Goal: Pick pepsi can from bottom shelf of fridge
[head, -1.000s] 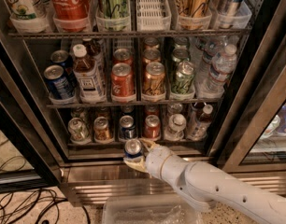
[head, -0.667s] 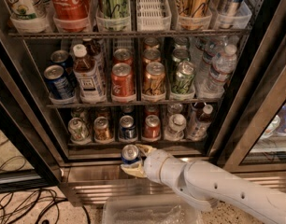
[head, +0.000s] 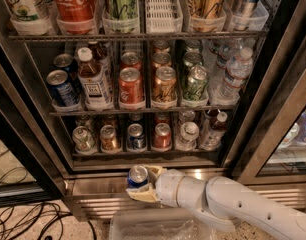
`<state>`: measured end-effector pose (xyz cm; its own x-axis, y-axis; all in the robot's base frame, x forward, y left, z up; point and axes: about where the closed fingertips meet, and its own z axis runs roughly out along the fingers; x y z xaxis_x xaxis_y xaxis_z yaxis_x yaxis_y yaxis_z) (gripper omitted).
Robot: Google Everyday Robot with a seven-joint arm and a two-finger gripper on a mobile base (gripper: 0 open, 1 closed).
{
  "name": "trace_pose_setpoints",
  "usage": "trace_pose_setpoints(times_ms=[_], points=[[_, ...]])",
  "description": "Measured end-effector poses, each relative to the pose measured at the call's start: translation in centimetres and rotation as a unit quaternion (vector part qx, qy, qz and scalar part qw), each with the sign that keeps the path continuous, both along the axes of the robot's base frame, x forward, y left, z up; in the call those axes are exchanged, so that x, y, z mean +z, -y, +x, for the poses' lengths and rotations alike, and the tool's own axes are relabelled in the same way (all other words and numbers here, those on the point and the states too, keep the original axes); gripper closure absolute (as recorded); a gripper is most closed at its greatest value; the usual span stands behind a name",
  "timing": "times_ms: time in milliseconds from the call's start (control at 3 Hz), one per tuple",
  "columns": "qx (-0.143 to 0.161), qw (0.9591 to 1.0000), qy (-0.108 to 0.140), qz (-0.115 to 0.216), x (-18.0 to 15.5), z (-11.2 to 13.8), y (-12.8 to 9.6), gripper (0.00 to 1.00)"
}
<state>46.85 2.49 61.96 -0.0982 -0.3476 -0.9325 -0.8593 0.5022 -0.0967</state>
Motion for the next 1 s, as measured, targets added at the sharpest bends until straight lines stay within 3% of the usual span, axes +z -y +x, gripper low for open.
trace_pose_setpoints(times_ms=[333, 667, 1000], points=[[0.016, 0.9985, -0.011, 0.051, 1.3, -0.8, -0.5, 1.0], [0.012, 0.9957, -0.017, 0.091, 2.5, -0.8, -0.7, 1.0], [0.012, 0.9956, -0.017, 0.091, 2.5, -0.9, -0.7, 1.0]])
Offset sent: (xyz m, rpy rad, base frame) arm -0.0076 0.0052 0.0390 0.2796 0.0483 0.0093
